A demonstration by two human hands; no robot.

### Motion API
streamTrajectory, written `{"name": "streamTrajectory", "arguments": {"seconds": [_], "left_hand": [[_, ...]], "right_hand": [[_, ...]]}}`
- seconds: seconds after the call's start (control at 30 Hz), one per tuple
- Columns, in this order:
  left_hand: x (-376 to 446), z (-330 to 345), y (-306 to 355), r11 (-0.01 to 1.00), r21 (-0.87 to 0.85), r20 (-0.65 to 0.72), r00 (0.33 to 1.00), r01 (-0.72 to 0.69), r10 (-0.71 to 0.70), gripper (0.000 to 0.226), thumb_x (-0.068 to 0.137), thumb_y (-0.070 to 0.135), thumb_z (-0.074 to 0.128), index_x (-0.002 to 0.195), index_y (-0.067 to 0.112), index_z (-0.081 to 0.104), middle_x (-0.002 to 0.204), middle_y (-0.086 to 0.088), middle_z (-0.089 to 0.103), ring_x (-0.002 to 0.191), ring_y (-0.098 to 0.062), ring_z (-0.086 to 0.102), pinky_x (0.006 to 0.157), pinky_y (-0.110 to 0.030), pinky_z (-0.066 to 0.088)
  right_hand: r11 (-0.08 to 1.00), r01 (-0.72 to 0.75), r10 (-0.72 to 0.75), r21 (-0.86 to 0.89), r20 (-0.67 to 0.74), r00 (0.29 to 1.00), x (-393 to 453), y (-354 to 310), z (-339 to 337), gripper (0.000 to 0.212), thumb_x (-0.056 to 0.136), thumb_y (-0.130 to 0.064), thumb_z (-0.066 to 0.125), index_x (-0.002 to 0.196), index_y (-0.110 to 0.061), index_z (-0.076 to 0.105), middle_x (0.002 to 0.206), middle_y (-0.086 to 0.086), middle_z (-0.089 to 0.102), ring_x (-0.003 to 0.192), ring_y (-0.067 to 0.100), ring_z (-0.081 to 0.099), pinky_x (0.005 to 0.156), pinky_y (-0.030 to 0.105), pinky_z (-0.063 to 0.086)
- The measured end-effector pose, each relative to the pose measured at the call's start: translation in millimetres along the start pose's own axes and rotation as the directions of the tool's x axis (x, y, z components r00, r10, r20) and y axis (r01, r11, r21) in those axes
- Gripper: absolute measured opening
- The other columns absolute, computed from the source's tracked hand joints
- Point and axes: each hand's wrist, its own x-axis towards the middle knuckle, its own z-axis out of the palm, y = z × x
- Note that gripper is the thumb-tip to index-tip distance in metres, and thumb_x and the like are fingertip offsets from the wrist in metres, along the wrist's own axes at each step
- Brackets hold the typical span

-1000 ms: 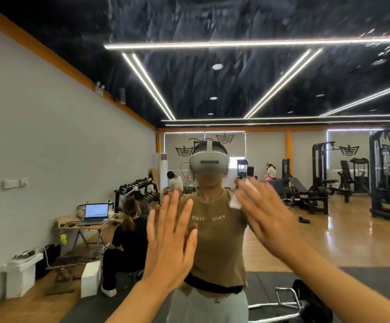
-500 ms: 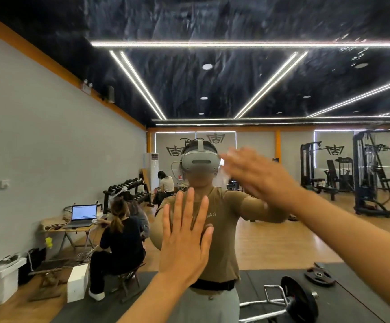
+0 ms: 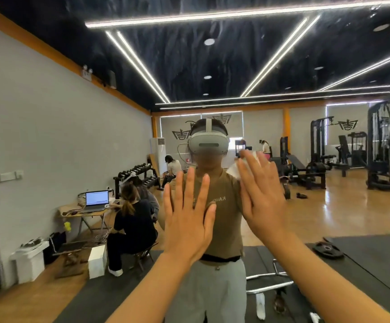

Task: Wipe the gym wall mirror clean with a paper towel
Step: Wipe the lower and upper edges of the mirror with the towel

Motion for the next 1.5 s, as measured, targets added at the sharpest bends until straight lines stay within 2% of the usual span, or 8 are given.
{"name": "streamTrajectory", "arguments": {"seconds": [0.23,0.5,0.67,0.77,0.93,1.1,1.3,1.5], "left_hand": [[-0.7,3.0,-2.7,1.000,0.004,0.006,1.000,-0.017,0.017,0.065,0.106,0.046,0.023,0.161,0.022,-0.001,0.168,-0.013,-0.003,0.154,-0.032,-0.005,0.124,-0.051,-0.004],[0.4,6.3,-4.7,0.999,0.000,-0.047,0.997,-0.053,0.053,0.066,0.104,0.043,0.037,0.160,0.016,0.014,0.167,-0.015,0.005,0.153,-0.028,-0.008,0.123,-0.048,-0.012],[-1.6,5.3,-3.3,0.998,-0.035,-0.078,0.996,-0.048,0.045,0.065,0.104,0.043,0.033,0.160,0.016,0.013,0.166,-0.017,0.009,0.153,-0.033,0.001,0.123,-0.050,-0.006],[-2.5,4.5,-3.5,0.997,-0.044,-0.082,0.995,-0.063,0.059,0.064,0.105,0.044,0.027,0.160,0.016,0.009,0.166,-0.017,0.009,0.153,-0.034,0.002,0.123,-0.051,-0.003],[-2.7,5.7,-4.0,0.996,-0.027,-0.091,0.993,-0.081,0.078,0.062,0.106,0.044,0.025,0.160,0.016,0.012,0.166,-0.017,0.010,0.153,-0.036,0.009,0.123,-0.052,0.000],[-3.8,2.8,-6.0,0.992,-0.079,-0.077,0.993,-0.095,0.089,0.060,0.107,0.041,0.022,0.159,0.014,0.014,0.166,-0.018,0.013,0.153,-0.036,0.010,0.123,-0.051,0.000],[-15.1,-18.8,-23.3,0.846,-0.532,-0.010,1.000,0.000,-0.006,0.060,0.105,0.030,0.031,0.159,0.011,0.015,0.168,-0.006,0.003,0.155,-0.018,-0.005,0.125,-0.038,-0.007],[-87.7,-23.0,-68.2,0.950,-0.304,0.019,0.997,0.073,-0.070,0.065,0.102,0.031,0.037,0.160,0.015,0.013,0.168,-0.009,-0.002,0.155,-0.025,-0.005,0.124,-0.043,-0.009]], "right_hand": [[0.999,0.031,-0.025,-0.040,0.135,0.991,-121.9,-17.8,-4.9,0.066,0.089,-0.002,0.062,0.150,-0.008,0.036,0.166,0.002,0.019,0.151,0.033,0.022,0.123,0.050,0.017],[0.996,0.043,-0.028,-0.075,0.188,0.982,-141.4,-23.9,-10.4,0.047,0.103,-0.013,0.045,0.149,-0.009,0.036,0.165,0.000,0.019,0.152,0.027,0.021,0.124,0.046,0.016],[0.993,0.066,-0.048,-0.099,0.172,0.984,-77.4,-18.5,-9.3,0.049,0.106,-0.015,0.039,0.153,-0.010,0.026,0.166,0.002,0.014,0.153,0.025,0.012,0.126,0.043,0.008],[0.993,-0.102,0.105,-0.061,0.054,0.993,7.6,-27.7,0.4,0.050,0.103,-0.011,0.041,0.153,-0.006,0.032,0.161,0.016,0.027,0.151,0.032,0.017,0.125,0.042,0.006],[0.943,-0.330,0.328,-0.032,-0.068,0.942,85.2,-38.9,17.1,0.052,0.103,-0.024,0.032,0.152,-0.007,0.036,0.161,0.012,0.029,0.151,0.032,0.019,0.124,0.043,0.005],[0.994,-0.110,0.111,-0.027,0.035,0.993,-5.8,-40.6,14.1,0.048,0.104,-0.012,0.039,0.150,-0.003,0.037,0.159,0.016,0.032,0.151,0.038,0.018,0.124,0.051,0.009],[0.991,0.116,-0.092,-0.068,0.285,0.954,-152.8,-45.6,-3.0,0.057,0.101,-0.015,0.045,0.155,-0.014,0.026,0.167,-0.001,0.015,0.153,0.030,0.015,0.124,0.047,0.010],[0.965,0.258,-0.215,-0.043,0.430,0.877,-172.5,-37.2,-16.0,0.057,0.100,-0.017,0.046,0.154,-0.013,0.030,0.164,0.001,0.023,0.152,0.028,0.019,0.125,0.045,0.013]]}}
